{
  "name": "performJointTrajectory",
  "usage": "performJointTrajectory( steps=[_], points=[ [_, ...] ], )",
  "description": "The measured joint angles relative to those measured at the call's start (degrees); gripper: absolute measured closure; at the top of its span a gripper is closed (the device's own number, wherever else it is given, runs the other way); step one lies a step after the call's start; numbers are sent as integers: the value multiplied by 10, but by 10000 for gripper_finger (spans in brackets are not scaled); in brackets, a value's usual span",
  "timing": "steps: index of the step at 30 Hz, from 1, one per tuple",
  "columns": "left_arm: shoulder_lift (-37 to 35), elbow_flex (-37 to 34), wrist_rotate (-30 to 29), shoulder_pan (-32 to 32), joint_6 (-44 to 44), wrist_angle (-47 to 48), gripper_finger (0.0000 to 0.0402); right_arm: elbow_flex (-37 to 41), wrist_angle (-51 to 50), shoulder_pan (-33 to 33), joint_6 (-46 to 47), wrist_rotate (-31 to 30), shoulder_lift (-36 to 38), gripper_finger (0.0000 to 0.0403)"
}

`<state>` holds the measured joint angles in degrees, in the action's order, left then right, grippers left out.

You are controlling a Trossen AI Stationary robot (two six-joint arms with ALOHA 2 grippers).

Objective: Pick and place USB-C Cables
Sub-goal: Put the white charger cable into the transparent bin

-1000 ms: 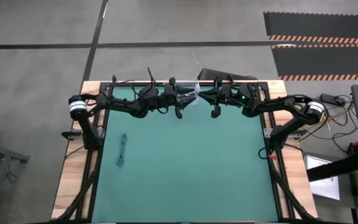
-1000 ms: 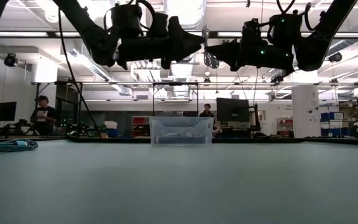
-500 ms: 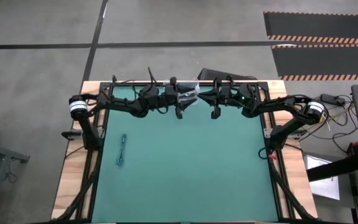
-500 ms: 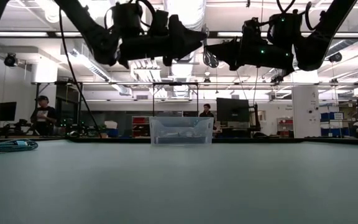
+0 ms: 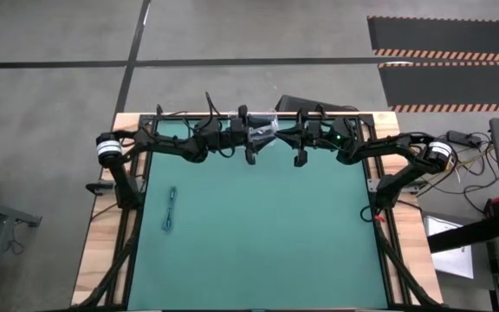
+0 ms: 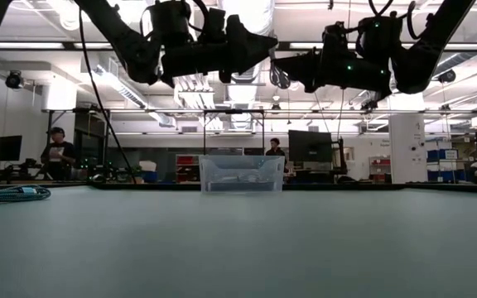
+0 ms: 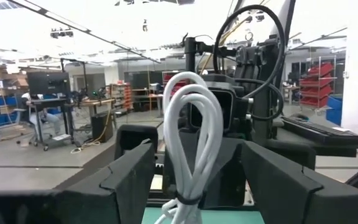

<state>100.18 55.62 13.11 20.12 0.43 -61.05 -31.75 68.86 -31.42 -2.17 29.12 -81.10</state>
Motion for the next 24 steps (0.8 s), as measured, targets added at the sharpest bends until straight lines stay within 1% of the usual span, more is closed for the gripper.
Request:
performJointTrajectory(
  steps=[12,15,22,24],
  points=[
    [0,1,-1,0,3,0,177,-10,-22,4,-4,-2,0,394],
    [0,1,-1,0,3,0,190,-12,-26,4,-4,-2,0,394],
    [0,1,-1,0,2,0,233,-12,-32,4,-4,-1,0,394],
    [0,1,-1,0,0,0,244,-15,-49,4,-5,0,0,394]
  ],
)
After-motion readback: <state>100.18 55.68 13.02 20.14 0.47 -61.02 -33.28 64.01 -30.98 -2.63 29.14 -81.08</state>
